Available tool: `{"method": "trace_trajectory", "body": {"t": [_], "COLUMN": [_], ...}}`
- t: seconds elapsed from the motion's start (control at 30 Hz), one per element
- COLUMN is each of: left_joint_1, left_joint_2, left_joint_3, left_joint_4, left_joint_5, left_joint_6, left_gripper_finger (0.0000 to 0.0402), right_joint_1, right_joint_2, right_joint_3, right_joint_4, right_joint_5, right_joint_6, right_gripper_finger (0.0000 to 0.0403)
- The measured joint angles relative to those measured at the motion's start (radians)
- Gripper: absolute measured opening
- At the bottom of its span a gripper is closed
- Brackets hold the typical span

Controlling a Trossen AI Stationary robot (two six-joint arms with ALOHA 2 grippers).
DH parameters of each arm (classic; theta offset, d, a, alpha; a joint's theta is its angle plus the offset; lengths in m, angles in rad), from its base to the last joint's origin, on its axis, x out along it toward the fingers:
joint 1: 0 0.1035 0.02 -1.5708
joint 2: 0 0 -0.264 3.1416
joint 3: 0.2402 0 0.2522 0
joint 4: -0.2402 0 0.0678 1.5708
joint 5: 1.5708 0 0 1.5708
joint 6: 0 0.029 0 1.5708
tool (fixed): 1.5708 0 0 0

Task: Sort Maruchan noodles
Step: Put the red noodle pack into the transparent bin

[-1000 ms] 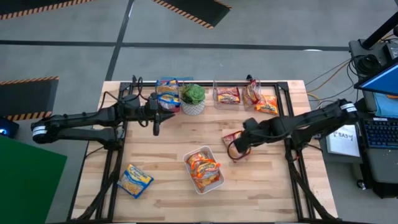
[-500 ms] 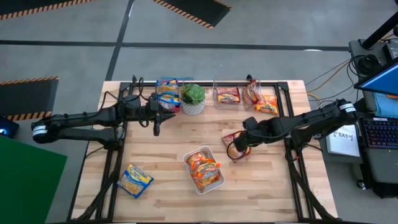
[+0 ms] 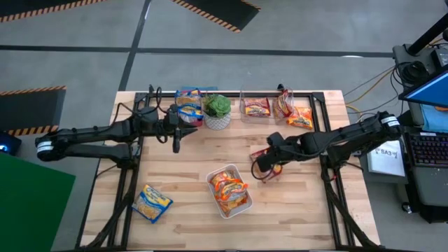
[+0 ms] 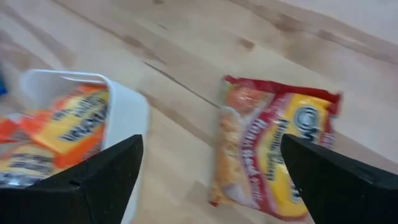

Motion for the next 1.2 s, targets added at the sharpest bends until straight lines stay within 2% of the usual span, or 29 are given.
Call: {"method": "trace_trajectory", "body": {"t": [0.13, 0.37, 0.5, 0.6, 0.77, 0.9, 1.07, 1.2], "left_joint_1": [0.000, 0.000, 0.000, 0.000, 0.000, 0.000, 0.000, 0.000], "left_joint_2": [0.000, 0.000, 0.000, 0.000, 0.000, 0.000, 0.000, 0.000], "left_joint_3": [0.000, 0.000, 0.000, 0.000, 0.000, -0.001, -0.001, -0.001], "left_joint_4": [0.000, 0.000, 0.000, 0.000, -0.003, -0.008, -0.008, -0.008], "left_joint_5": [0.000, 0.000, 0.000, 0.000, 0.000, 0.000, 0.000, 0.000], "left_joint_6": [0.000, 0.001, 0.004, 0.004, 0.004, 0.004, 0.004, 0.004], "left_gripper_finger": [0.0038, 0.0038, 0.0038, 0.0038, 0.0038, 0.0038, 0.0038, 0.0038], "right_joint_1": [0.000, -0.003, -0.002, -0.002, -0.003, -0.011, -0.027, -0.033], "right_joint_2": [-0.003, -0.001, 0.069, 0.144, 0.230, 0.271, 0.283, 0.281], "right_joint_3": [0.002, 0.008, 0.005, -0.008, -0.031, -0.033, -0.052, -0.065], "right_joint_4": [0.061, 0.045, -0.106, -0.186, -0.066, -0.062, -0.039, -0.030], "right_joint_5": [-0.025, -0.058, -0.131, -0.137, -0.130, -0.130, -0.124, -0.124], "right_joint_6": [0.004, 0.011, 0.076, 0.080, 0.018, 0.000, -0.009, -0.012], "right_gripper_finger": [0.0370, 0.0370, 0.0370, 0.0370, 0.0370, 0.0370, 0.0368, 0.0347]}}
